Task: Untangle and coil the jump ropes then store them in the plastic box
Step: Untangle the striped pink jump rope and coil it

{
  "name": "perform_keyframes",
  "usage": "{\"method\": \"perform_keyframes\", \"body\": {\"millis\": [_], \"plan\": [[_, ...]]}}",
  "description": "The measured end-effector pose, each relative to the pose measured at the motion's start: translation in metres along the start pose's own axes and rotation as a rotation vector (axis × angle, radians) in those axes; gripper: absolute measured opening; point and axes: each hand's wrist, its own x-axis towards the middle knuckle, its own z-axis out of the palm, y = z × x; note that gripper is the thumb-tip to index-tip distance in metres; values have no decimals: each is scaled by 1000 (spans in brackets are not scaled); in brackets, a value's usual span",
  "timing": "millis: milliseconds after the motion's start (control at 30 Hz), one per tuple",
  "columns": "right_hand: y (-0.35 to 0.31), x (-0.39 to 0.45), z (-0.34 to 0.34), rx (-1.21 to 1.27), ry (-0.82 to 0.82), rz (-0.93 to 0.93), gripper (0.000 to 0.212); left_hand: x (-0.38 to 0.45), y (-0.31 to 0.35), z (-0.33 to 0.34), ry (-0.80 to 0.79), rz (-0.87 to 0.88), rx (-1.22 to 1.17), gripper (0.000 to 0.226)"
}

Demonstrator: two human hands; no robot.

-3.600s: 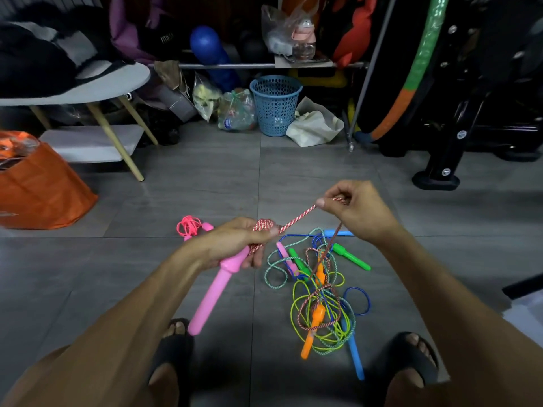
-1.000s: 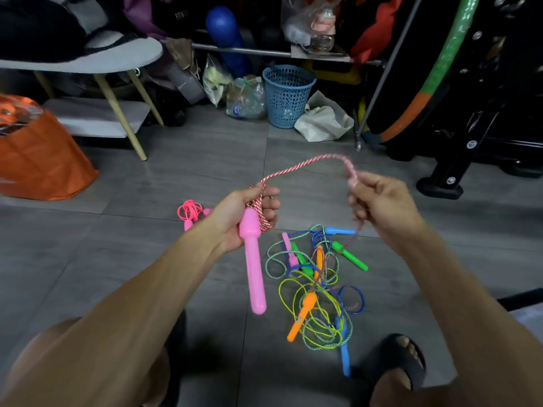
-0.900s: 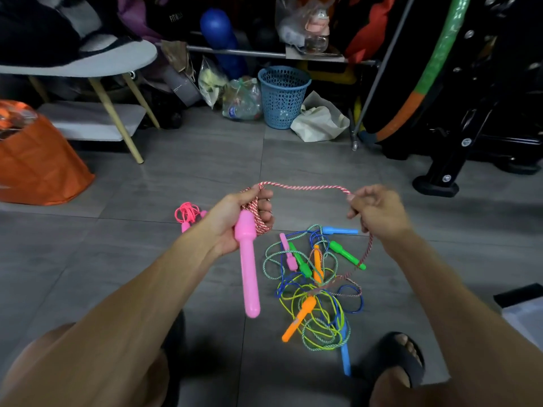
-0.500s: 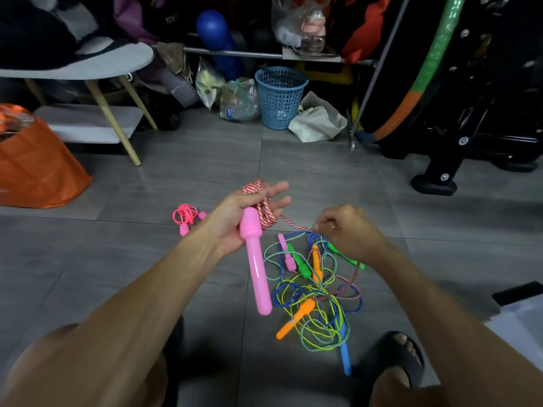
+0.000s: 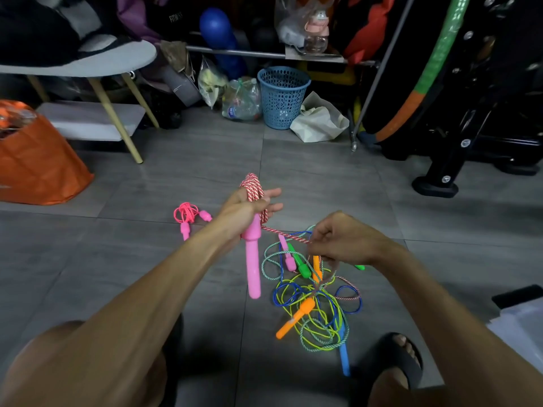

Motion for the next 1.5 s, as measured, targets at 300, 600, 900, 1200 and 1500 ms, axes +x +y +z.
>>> {"method": "perform_keyframes", "body": {"millis": [300,600,900,1200,1500], "plan": [[-9,-4,-1,238,163,-216,7,-13,-9,13,-275,-99,427,41],[0,19,-9,242,555,-209,28,-33,8,12,-526,-301,143,42],[7,29,-8,446,429,-128,20,-35,17,3,-585,-260,-79,37],[68,27,-13,122,253,210,18,-19,23,-16,-193,-155,-576,40],[36,8,-24,255,289,9,16,-15,28,-19,-20,-88,-699,26]]}}
